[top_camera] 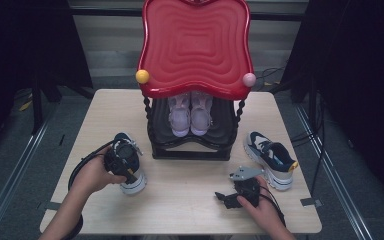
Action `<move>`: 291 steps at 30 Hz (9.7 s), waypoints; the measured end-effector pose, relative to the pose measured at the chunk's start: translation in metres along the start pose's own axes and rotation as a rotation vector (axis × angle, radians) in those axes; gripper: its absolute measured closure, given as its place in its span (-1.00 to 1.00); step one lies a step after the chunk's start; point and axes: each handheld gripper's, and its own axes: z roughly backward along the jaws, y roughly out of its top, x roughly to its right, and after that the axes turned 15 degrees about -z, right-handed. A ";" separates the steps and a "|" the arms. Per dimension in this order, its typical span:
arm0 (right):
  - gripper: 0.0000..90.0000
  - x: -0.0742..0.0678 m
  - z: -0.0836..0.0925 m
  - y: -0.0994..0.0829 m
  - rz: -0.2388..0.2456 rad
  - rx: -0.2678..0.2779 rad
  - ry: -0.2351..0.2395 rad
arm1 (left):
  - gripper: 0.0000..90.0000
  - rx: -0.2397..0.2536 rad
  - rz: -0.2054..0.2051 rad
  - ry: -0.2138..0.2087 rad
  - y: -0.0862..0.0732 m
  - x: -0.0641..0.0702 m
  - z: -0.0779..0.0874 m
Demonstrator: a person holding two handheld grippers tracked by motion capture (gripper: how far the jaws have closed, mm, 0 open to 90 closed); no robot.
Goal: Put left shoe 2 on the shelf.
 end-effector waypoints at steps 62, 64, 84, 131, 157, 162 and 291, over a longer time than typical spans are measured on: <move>-0.70 0.001 0.000 0.000 0.006 -0.003 0.006 | 0.67 -0.111 -0.074 -0.160 0.020 0.002 -0.007; -0.70 0.001 0.000 0.000 0.006 -0.003 0.005 | 0.68 -0.108 -0.064 -0.157 0.022 0.003 -0.006; -0.70 0.001 0.000 0.000 0.003 -0.001 0.007 | 0.68 -0.111 -0.059 -0.177 0.028 0.001 0.027; -0.70 0.001 0.000 0.000 0.005 -0.006 0.008 | 0.67 -0.096 -0.092 -0.133 0.059 -0.008 0.159; -0.70 0.001 0.000 0.000 0.006 -0.002 0.008 | 0.68 -0.118 -0.113 -0.057 0.083 -0.011 0.234; -0.70 0.001 0.000 0.000 0.006 -0.002 0.007 | 0.67 -0.124 -0.125 -0.044 0.087 -0.011 0.246; -0.70 0.002 0.000 0.000 0.015 -0.002 0.015 | 0.62 -0.050 -0.460 0.199 0.245 -0.049 0.258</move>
